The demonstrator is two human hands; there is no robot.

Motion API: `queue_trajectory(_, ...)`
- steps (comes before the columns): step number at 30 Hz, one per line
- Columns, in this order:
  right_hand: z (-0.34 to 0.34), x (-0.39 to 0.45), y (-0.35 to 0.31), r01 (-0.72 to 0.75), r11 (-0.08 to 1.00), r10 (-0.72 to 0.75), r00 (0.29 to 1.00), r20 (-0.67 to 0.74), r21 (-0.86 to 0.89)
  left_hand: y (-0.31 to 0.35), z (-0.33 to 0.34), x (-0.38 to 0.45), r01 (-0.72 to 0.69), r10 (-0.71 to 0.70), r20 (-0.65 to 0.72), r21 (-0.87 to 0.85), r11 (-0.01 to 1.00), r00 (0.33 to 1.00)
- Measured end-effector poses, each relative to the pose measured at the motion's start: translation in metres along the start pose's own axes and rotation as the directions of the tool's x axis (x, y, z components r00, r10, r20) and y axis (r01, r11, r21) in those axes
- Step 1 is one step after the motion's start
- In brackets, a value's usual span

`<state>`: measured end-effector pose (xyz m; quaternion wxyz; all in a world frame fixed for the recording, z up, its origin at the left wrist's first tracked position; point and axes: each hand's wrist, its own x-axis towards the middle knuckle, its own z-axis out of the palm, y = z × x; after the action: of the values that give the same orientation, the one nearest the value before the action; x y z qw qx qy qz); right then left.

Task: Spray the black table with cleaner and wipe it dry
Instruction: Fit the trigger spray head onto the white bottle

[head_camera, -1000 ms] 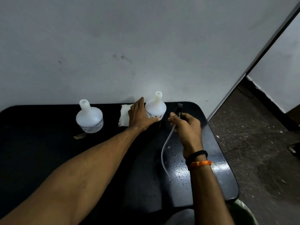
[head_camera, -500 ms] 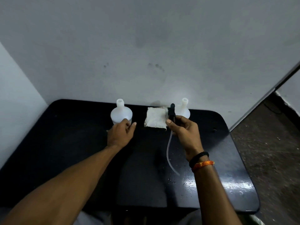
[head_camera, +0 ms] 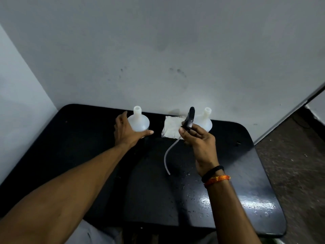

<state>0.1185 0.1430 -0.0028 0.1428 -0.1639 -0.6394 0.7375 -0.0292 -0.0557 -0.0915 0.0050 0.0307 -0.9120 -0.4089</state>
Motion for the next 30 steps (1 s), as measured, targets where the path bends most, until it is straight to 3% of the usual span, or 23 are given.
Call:
queue_trajectory(3, 0.002, 0.0, -0.001, -0.018, 0.997, 0.018, 1.0, -0.005, 0.074, 0.008, 0.007, 0.011, -0.017, 0.016, 0.065, 0.009, 1.0, 0.998)
queue_trajectory(8, 0.009, -0.001, -0.005, -0.024, 0.978, 0.031, 0.999, -0.028, 0.208, 0.013, 0.0, 0.01, 0.035, -0.036, 0.051, 0.026, 0.999, 0.998)
queue_trajectory(16, 0.009, -0.003, -0.019, 0.067, 0.912, -0.025, 0.994, -0.109, 0.405, 0.01, -0.007, -0.04, -0.073, 0.077, 0.095, -0.042, 0.996, 0.992)
queue_trajectory(30, 0.028, -0.012, -0.026, 0.15, 0.913, -0.122, 0.988, -0.098, 0.379, 0.003, -0.008, -0.084, -0.117, 0.133, 0.17, -0.101, 0.988, 0.977)
